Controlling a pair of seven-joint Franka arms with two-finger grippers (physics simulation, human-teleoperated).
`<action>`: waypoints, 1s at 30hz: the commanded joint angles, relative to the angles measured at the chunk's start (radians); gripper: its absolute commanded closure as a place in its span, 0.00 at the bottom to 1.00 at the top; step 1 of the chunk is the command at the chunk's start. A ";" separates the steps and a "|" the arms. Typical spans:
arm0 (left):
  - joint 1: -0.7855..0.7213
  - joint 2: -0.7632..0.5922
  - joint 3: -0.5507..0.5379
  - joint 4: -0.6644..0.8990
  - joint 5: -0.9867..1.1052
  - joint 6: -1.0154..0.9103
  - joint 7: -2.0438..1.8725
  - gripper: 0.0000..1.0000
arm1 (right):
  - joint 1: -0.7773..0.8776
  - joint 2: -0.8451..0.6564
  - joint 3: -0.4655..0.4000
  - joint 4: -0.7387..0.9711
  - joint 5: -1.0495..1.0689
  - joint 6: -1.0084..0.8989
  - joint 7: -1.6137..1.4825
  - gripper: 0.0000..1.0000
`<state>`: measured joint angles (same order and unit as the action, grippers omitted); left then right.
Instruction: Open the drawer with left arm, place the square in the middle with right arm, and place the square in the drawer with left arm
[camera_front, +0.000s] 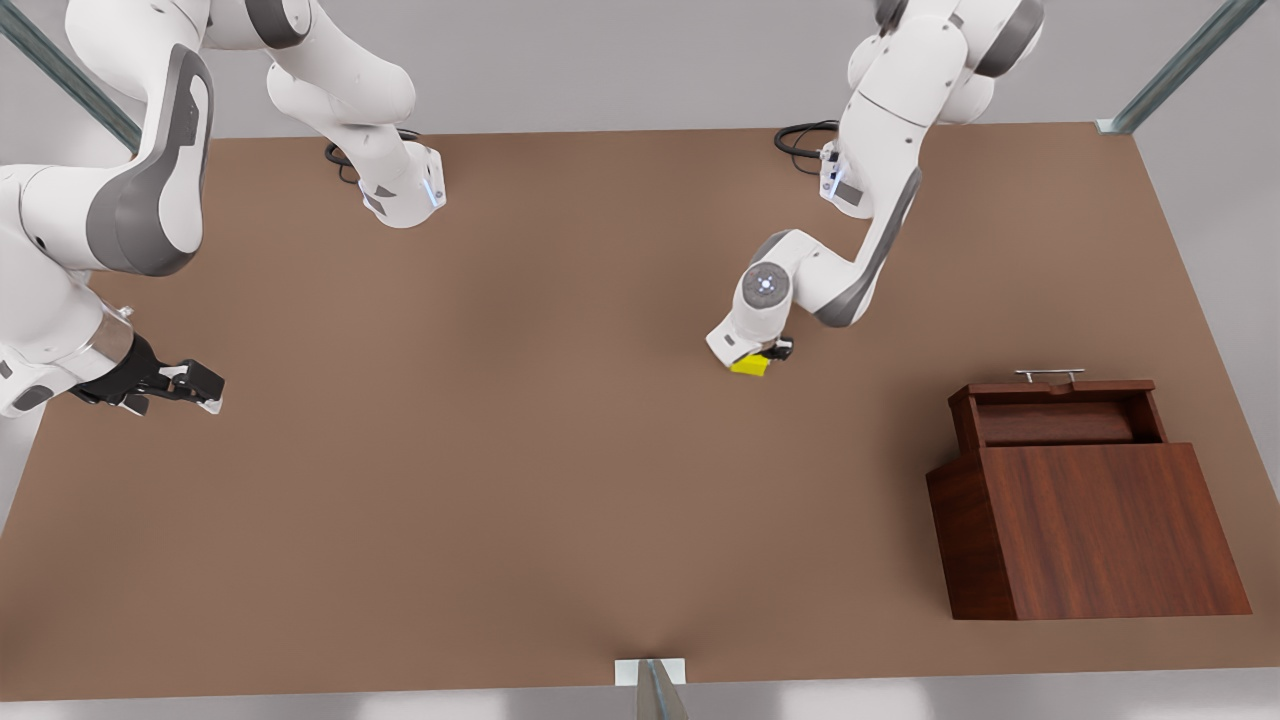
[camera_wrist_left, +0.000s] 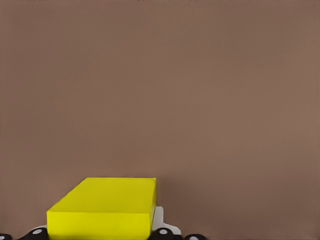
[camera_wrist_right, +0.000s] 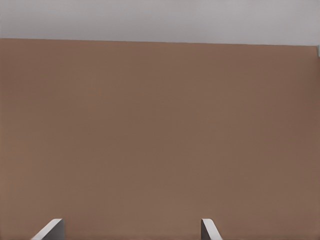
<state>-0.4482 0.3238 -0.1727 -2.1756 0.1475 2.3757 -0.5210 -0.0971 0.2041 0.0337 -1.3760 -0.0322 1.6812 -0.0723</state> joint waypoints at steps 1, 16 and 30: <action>0.000 -0.005 0.004 0.002 -0.016 -0.004 0.001 0.28 | 0.000 0.000 0.000 0.000 0.000 0.000 -0.001 0.00; 0.003 -0.131 0.114 0.189 -0.065 -0.357 0.099 0.26 | 0.000 0.000 0.002 0.000 0.000 0.000 0.000 0.00; 0.008 -0.170 0.622 0.243 -0.092 -0.428 0.679 0.26 | 0.000 0.000 0.000 0.000 0.000 0.000 0.000 0.00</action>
<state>-0.4355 0.1677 0.4614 -1.9169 0.0656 1.9484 0.1725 -0.0971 0.2041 0.0346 -1.3760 -0.0322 1.6812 -0.0721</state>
